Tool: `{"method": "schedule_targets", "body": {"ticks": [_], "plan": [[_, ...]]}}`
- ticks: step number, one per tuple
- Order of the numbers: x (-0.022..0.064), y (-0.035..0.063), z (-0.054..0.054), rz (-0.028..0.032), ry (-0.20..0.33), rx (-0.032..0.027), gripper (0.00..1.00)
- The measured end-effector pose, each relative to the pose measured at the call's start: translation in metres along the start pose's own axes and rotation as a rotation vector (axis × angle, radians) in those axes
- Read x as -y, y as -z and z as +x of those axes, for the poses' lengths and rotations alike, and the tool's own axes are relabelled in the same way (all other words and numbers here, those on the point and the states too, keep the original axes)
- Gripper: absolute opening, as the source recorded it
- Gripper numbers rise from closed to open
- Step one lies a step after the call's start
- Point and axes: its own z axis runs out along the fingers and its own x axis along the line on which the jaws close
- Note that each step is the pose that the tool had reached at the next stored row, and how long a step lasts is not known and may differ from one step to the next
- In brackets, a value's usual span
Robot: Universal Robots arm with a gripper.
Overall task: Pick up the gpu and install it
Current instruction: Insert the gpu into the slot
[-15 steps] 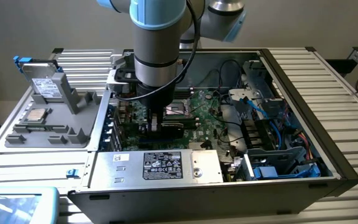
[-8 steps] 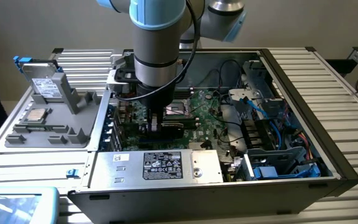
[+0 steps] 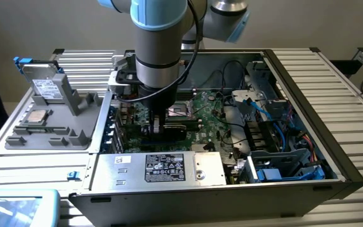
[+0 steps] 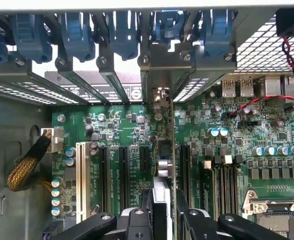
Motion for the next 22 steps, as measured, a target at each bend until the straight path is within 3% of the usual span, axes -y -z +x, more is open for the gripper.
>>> {"method": "schedule_targets", "body": {"ticks": [13, 22], "plan": [[0.0004, 0.0000, 0.0000, 0.0031, -0.001, 0.0003, 0.29], [-0.0026, -0.0003, 0.0001, 0.0109, 0.000, 0.0007, 0.29]]}}
